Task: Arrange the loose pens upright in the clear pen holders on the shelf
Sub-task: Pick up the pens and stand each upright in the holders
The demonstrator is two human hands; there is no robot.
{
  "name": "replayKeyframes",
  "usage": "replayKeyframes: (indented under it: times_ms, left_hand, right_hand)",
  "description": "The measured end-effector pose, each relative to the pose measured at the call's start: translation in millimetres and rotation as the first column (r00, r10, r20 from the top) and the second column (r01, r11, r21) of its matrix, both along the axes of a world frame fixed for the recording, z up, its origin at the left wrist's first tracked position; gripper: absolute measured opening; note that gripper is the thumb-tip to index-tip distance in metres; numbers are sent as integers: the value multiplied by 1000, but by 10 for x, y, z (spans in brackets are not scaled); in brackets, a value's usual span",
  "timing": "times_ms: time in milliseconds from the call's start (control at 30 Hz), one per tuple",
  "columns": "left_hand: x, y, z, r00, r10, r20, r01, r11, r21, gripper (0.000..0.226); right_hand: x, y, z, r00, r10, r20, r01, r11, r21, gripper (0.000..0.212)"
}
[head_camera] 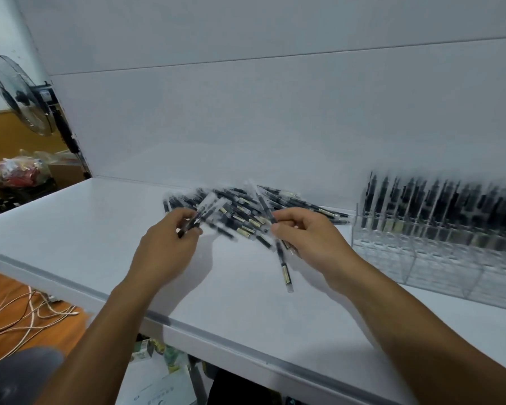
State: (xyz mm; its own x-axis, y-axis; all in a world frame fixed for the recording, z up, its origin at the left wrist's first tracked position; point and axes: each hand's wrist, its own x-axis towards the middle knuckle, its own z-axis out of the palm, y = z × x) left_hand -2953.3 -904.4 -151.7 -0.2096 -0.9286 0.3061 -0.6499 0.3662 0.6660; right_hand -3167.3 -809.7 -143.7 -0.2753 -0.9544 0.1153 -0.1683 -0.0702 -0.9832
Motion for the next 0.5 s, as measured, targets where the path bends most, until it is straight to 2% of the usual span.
replayKeyframes:
  times_ms: [100,167,300,500]
  left_hand:
    - [-241,117,142,926,-168,-338,197,979,52,16]
    - [-458,191,212,856,-265,-443,326,943,66,15]
    - [-950,311,296,750,-426,-506,536,840,86,13]
    - [-1701,538,393,628,-618,-473,727,683,72,10]
  right_hand:
    - [-113,105,187,998,-22,-66,19,998,-58,12]
    - [-237,215,258,994,-60,-91,53,996,-74,12]
    - [-546,518,264,974,-191,-124,182,980,-80,12]
    - [-1034,1049,214,921,-371,-116,367,929,-59,14]
